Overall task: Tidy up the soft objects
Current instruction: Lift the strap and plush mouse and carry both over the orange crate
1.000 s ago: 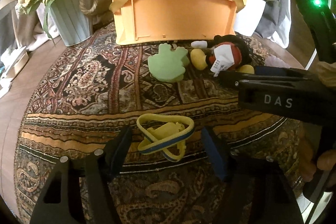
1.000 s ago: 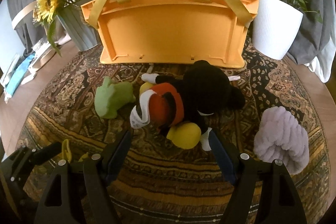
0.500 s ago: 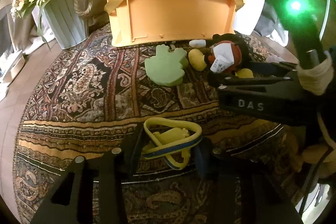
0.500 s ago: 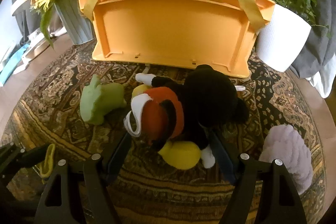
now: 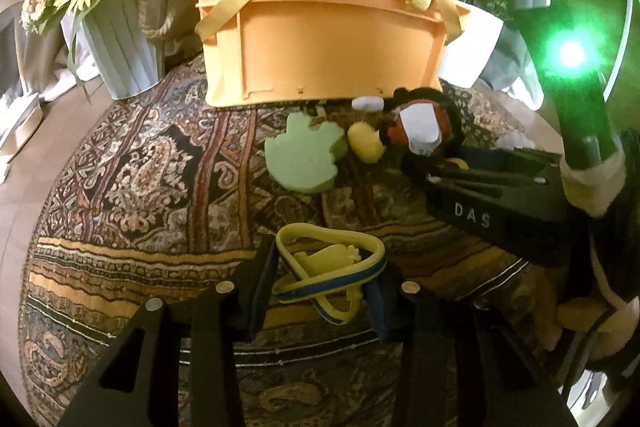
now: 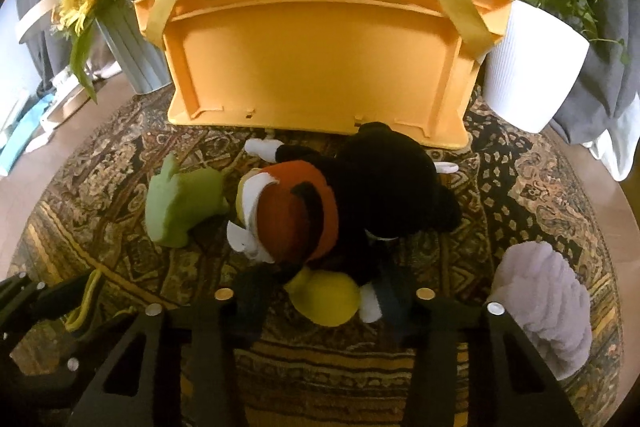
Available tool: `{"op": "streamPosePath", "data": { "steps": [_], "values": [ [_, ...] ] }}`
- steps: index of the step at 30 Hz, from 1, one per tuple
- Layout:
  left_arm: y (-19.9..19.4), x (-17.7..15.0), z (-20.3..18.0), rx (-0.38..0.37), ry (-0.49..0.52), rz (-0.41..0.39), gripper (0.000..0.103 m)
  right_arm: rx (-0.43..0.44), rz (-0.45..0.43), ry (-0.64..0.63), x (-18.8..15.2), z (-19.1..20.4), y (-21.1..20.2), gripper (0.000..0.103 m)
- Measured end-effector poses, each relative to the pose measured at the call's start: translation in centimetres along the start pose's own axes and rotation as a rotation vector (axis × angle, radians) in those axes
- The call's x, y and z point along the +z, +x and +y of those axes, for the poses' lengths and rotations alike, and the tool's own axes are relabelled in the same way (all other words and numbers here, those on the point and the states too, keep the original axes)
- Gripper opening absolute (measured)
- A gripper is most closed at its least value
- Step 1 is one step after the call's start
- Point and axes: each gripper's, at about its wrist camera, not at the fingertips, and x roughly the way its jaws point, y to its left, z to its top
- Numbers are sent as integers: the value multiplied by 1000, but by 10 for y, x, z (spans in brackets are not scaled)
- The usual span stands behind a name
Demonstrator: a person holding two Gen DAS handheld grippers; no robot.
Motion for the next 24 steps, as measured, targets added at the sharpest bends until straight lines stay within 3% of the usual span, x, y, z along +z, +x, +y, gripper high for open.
{"op": "streamPosePath", "data": {
  "steps": [24],
  "values": [
    [-28,35,-2,-17,-23,-131,40,-59,-147,31,16,-5,-54,39]
  ]
}}
